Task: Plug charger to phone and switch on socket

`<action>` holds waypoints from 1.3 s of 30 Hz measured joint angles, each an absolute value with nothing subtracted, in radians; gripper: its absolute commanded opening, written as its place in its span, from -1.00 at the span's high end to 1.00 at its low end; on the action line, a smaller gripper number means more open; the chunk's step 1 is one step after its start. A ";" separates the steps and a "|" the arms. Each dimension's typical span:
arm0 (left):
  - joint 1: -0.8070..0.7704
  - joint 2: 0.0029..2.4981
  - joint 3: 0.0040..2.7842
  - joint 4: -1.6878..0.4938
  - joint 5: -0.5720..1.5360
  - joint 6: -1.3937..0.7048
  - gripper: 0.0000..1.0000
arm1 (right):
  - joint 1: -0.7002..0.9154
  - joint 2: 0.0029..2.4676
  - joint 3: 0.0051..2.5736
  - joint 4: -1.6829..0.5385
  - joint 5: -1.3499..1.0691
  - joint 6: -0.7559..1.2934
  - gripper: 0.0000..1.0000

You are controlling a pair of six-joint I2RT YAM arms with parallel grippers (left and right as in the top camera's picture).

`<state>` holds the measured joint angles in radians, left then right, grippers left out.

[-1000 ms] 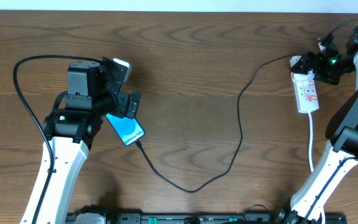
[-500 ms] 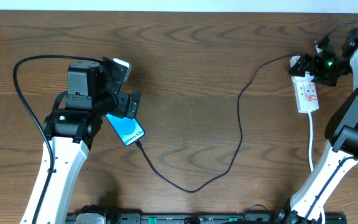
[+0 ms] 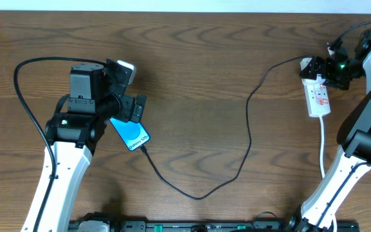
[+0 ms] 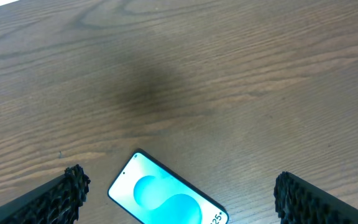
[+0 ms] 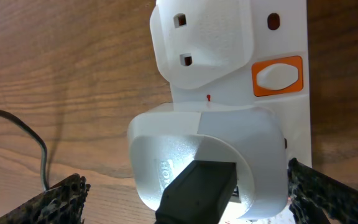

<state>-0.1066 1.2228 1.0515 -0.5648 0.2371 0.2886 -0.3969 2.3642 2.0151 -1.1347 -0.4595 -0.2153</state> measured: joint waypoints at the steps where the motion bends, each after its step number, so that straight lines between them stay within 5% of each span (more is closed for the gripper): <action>1: -0.107 1.223 1.052 -0.565 0.237 0.289 -0.96 | -0.397 2.364 2.015 -1.135 -0.462 -0.215 -0.99; 39: -0.107 1.223 1.052 -0.564 0.237 0.289 -0.96 | -0.411 2.329 1.963 -1.155 -0.500 -0.188 -0.99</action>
<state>-0.1066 1.2228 1.0515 -0.5644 0.2371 0.2886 -0.4110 2.3287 1.9625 -1.1553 -0.5003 -0.1883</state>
